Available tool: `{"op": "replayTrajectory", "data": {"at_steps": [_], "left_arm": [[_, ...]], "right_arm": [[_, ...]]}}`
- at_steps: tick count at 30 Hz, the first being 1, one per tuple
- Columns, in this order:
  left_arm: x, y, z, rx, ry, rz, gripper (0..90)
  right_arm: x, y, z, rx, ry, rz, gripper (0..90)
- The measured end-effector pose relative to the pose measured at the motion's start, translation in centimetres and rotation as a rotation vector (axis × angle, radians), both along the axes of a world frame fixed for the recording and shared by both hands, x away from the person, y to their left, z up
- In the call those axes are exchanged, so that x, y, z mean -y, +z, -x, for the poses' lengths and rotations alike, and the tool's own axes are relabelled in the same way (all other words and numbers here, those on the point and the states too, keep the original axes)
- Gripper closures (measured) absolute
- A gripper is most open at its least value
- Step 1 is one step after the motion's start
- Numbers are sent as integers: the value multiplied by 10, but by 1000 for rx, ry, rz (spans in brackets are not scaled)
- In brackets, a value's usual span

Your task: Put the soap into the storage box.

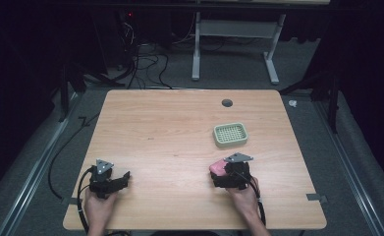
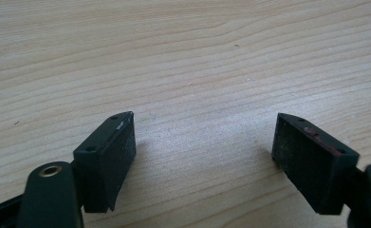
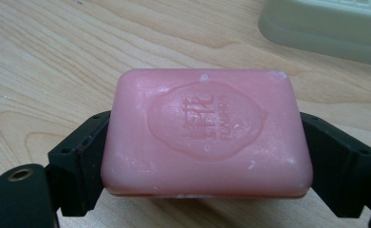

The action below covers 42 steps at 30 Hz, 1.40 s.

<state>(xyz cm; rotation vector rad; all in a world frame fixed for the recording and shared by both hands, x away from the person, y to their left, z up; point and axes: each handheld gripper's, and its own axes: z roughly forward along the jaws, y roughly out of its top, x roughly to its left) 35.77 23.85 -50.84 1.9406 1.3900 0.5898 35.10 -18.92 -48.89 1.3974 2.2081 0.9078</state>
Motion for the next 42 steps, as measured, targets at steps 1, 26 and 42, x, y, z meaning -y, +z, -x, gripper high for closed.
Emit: {"op": "replayTrajectory", "data": {"at_steps": [1,26,42], "left_arm": [[0,0,0,-1,-1,-1,229],[0,0,0,-1,-1,-2,228],[0,0,0,-1,-1,-2,228]], "right_arm": [[1,1,0,2,-1,-4,136],[36,26,-20,-11,-44,-118,136],[50,40,-41,-12,-65,-180,136]]}}
